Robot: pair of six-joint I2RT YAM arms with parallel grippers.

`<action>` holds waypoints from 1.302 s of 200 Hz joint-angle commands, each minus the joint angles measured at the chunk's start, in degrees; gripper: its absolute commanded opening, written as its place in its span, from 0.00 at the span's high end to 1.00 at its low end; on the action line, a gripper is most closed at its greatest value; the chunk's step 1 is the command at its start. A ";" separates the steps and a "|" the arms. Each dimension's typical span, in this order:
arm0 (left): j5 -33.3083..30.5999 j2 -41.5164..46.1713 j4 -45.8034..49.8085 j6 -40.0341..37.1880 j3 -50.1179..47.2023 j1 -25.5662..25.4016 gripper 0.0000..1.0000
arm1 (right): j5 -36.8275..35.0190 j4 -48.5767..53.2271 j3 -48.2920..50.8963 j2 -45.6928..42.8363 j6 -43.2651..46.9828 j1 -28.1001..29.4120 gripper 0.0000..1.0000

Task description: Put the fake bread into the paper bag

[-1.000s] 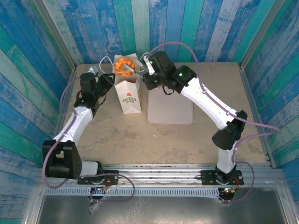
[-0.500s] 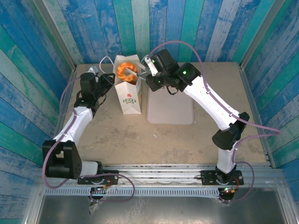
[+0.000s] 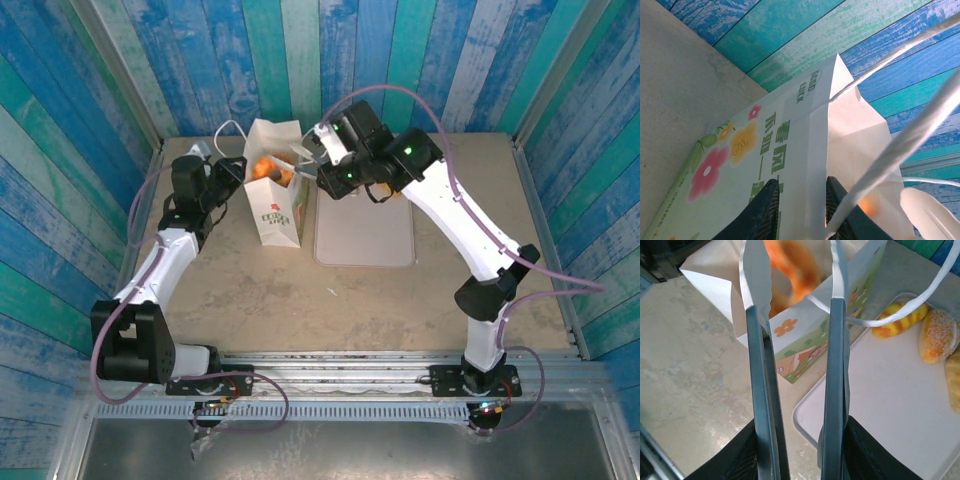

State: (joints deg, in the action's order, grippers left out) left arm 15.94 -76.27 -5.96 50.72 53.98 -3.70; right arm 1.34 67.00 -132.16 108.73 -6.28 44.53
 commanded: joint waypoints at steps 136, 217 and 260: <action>3.39 6.92 1.02 -1.45 2.78 0.01 0.36 | 4.30 -12.31 3.90 -13.12 -5.33 -0.67 0.59; -3.72 18.19 10.69 -9.84 3.00 0.38 0.07 | -2.40 -19.60 17.33 -24.77 -10.98 -6.79 0.59; -9.14 24.42 15.72 -14.14 1.22 0.36 0.01 | -2.84 -19.07 30.78 -30.83 -11.99 -16.05 0.59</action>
State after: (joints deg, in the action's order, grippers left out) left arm 11.40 -55.92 5.43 40.86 55.66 -3.60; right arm 0.03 49.15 -107.00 80.66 -16.86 32.27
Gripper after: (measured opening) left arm 0.996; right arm 0.412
